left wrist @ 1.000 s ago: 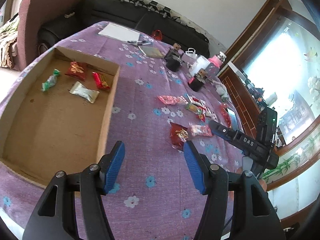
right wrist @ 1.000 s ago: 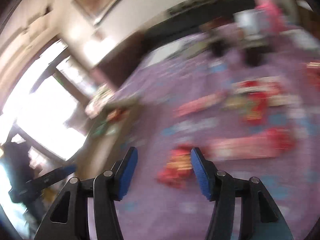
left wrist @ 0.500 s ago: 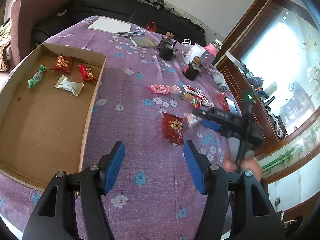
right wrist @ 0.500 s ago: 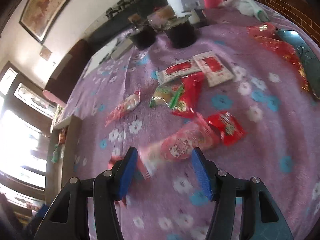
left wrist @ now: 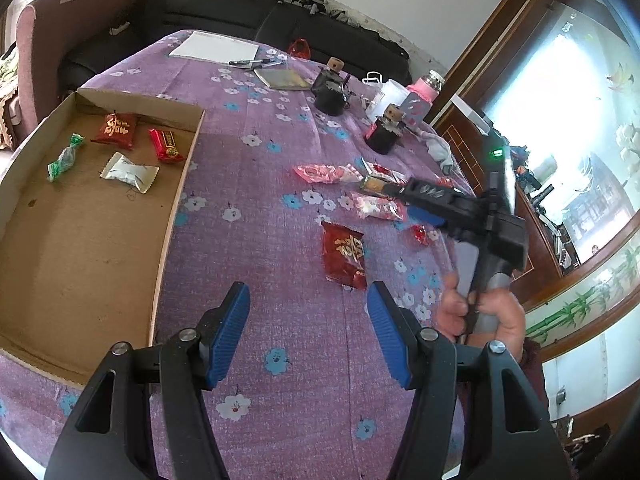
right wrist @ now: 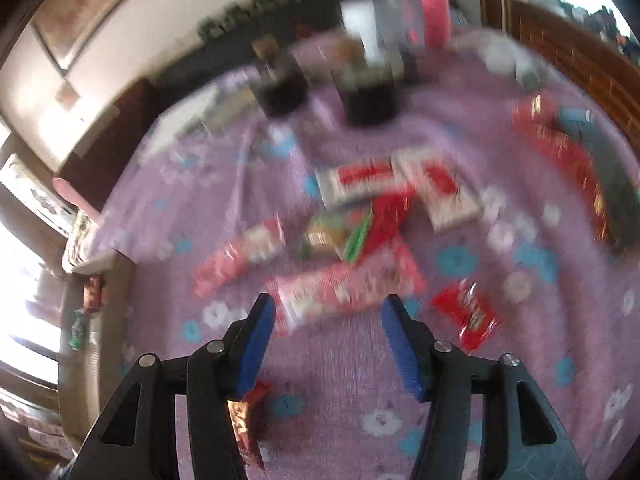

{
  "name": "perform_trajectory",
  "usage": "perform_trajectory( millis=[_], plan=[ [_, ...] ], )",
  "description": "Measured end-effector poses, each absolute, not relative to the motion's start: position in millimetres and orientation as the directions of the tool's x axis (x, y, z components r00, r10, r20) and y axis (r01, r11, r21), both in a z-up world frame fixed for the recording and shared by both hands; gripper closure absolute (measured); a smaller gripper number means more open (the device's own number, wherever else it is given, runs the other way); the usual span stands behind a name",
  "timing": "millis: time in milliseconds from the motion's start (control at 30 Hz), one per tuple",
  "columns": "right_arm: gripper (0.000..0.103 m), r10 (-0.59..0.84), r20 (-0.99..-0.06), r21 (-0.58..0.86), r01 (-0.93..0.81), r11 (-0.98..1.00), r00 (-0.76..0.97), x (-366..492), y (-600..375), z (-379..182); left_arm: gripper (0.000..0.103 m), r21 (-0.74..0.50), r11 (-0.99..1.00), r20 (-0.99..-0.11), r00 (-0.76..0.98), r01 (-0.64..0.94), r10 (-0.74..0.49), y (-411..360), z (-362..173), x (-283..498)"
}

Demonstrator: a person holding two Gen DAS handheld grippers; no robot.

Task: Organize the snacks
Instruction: 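Grasp the red gold-lettered packet with left gripper while right grasps pink candy bar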

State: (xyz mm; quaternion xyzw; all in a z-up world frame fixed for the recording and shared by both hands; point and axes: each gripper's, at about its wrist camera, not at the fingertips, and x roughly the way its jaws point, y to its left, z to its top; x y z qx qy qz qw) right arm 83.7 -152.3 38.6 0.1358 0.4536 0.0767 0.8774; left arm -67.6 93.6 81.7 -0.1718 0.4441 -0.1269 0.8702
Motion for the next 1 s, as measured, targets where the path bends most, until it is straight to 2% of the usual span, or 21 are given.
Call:
perform_trajectory(
  millis=[67, 200, 300, 400, 567, 633, 667, 700, 767, 1000],
  plan=[
    [0.04, 0.303, -0.758, 0.311, -0.089, 0.946, 0.578, 94, -147, 42, 0.043, -0.418, 0.906, -0.732, 0.567, 0.063, -0.377, 93, 79, -65],
    [0.04, 0.311, -0.822, 0.26, -0.172, 0.95, 0.476, 122, -127, 23, 0.043, -0.418, 0.906, -0.743, 0.55, 0.062, -0.381, 92, 75, -65],
    [0.04, 0.252, -0.851, 0.195, -0.169, 0.966, 0.461, 132, -123, 12, 0.043, -0.409, 0.911, -0.743, 0.559, 0.054, -0.367, 96, 77, -66],
    [0.04, 0.273, -0.875, 0.232, -0.15, 0.961, 0.399, 129, -130, 2, 0.043, -0.409, 0.911, -0.742, 0.565, 0.046, -0.361, 100, 79, -65],
    [0.043, 0.266, -0.869, 0.208, -0.179, 0.961, 0.417, 97, -134, 4, 0.043, -0.414, 0.909, -0.742, 0.563, 0.041, -0.363, 100, 75, -57],
    [0.058, 0.219, -0.865, 0.163, -0.158, 0.974, 0.452, 91, -135, 4, 0.043, -0.42, 0.907, -0.747, 0.551, 0.041, -0.371, 95, 72, -52],
    [0.07, 0.195, -0.861, 0.145, -0.141, 0.979, 0.47, 91, -136, 3, 0.043, -0.421, 0.906, -0.749, 0.545, 0.048, -0.377, 91, 71, -50],
    [0.073, 0.199, -0.854, 0.158, -0.125, 0.98, 0.481, 90, -140, 3, 0.043, -0.413, 0.909, -0.753, 0.54, 0.056, -0.375, 86, 71, -48],
    [0.077, 0.222, -0.848, 0.2, -0.097, 0.975, 0.482, 85, -152, 3, 0.043, -0.38, 0.922, -0.769, 0.531, 0.069, -0.357, 76, 71, -43],
    [0.076, 0.236, -0.826, 0.234, -0.07, 0.97, 0.512, 28, -181, 3, 0.043, -0.285, 0.953, -0.82, 0.488, 0.104, -0.298, 35, 52, -10]
  ],
)
